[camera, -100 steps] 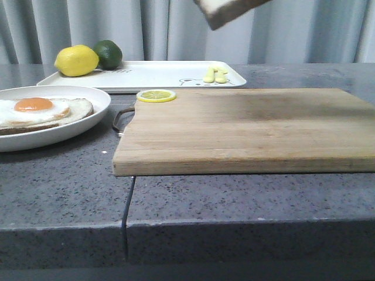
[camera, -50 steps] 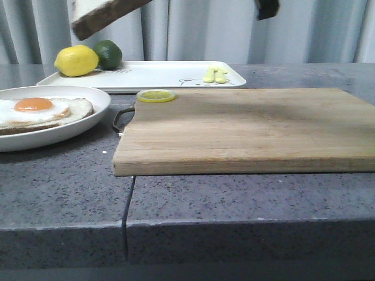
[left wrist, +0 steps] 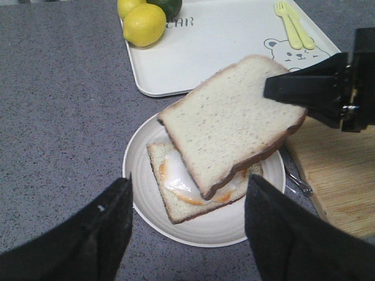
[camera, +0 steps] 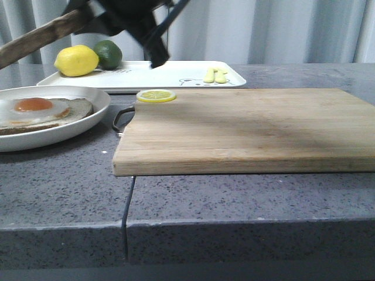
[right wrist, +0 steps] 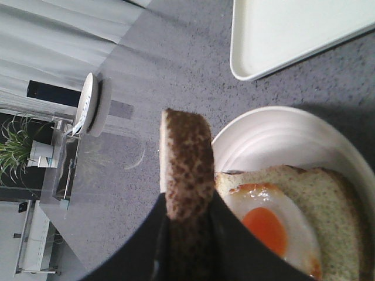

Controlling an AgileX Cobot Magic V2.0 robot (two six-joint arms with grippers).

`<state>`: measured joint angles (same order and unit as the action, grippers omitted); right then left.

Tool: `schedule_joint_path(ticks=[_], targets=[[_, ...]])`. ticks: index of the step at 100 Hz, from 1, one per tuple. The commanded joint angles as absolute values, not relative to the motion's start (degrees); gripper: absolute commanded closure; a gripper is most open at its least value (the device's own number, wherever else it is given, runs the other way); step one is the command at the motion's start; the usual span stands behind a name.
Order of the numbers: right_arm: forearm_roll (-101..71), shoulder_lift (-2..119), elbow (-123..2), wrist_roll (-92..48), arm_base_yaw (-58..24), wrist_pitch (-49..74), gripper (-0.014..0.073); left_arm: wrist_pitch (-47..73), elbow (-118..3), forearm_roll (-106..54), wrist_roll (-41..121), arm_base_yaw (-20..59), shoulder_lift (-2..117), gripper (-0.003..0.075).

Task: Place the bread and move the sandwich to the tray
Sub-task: 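Carry the bread with the right gripper over the egg toast plate, then lower the bread onto the egg and open the right gripper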

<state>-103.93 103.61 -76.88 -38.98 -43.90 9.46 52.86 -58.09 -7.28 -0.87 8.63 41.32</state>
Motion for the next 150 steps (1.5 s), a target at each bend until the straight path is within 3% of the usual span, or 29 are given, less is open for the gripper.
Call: schedule_joint_path(ticks=[1,79,88,108,115,150], targets=[[-107.80,102.84,-80.55,-38.52,-45.25,9.41,0.0653,49.23,-60.03,-7.93,-0.91,9.04,41.64,0.0335],[-107.74,105.55,-76.70,-39.11,-46.40,7.24,0.0639,49.23,-60.03,-7.93,-0.91,9.04,41.64,0.0335],[-107.74,105.55,-76.64,-40.84,-46.40,7.37,0.0554,49.23,-60.03,-7.93,-0.91,9.04,41.64,0.0335],[-107.74,105.55,-76.64,-41.57,-46.40,7.03,0.0155,49.23,-60.03,-7.93,-0.91,9.04,41.64,0.0335],[-107.74,105.55,-76.64,-41.57,-46.40,6.35,0.0072,49.23,-60.03,-7.93,-0.91,9.04,41.64,0.0335],[-107.57,103.18,-76.81,-42.21,-45.28,3.52,0.0052,49.23,-60.03,-7.93,-0.91,9.04,41.64,0.0335]])
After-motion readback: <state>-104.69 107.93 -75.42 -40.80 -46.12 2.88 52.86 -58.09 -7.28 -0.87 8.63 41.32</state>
